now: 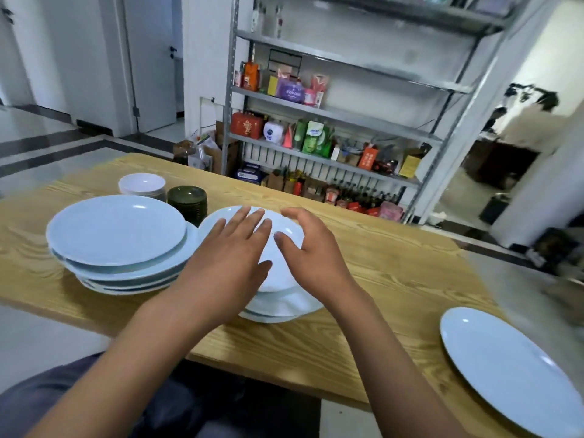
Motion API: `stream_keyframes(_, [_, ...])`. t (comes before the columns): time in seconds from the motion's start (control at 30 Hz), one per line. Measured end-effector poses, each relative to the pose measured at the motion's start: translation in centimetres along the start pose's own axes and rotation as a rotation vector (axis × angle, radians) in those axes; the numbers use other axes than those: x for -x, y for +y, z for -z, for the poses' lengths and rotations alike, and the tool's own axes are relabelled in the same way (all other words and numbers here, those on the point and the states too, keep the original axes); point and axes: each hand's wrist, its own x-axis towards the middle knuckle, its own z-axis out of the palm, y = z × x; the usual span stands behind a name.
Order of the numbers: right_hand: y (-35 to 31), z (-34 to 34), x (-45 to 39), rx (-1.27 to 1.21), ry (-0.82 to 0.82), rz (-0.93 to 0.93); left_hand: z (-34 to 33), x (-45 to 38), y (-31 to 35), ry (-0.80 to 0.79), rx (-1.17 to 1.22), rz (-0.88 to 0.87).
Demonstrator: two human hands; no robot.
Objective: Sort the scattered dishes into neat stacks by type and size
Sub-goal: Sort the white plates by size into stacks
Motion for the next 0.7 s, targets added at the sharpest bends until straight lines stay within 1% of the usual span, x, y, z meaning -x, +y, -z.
stream_keyframes(0.13, [3.1,3.6,3.1,0.058,0.083,-0.082,-1.2,-0.8,3.7,-0.004,0.113,-0.161])
stream_keyframes(0.27, [6.9,7.6,7.8,0.089,0.186,-0.264,-2.8,-1.6,8.1,-0.038,0.296,-0.302])
stream_keyframes(0.37, [10.0,10.0,12.1,0.127,0.290,-0.416,-5.4,-1.8,11.4,-0.103,0.445,-0.343])
stream_keyframes(0.43, [12.0,10.5,14.9,0.176,0.355,-0.481,-7.9,-1.7,13.5,-0.167,0.505,-0.367])
stream_keyframes(0.5, [13.9,10.5,17.9,0.266,0.402,-0.501,-10.7,-1.5,15.2,-0.214,0.557,-0.375])
stream_keyframes(0.57, [15.5,10.6,20.5,0.368,0.442,-0.474,-13.5,-1.4,16.4,-0.231,0.600,-0.375])
stream_keyframes(0.63, [17.0,11.2,22.3,0.489,0.468,-0.484,-15.8,-1.3,17.4,-0.233,0.592,-0.385])
stream_keyframes(0.7, [18.0,12.0,23.5,0.542,0.459,-0.597,-17.7,-1.3,18.1,-0.213,0.516,-0.390])
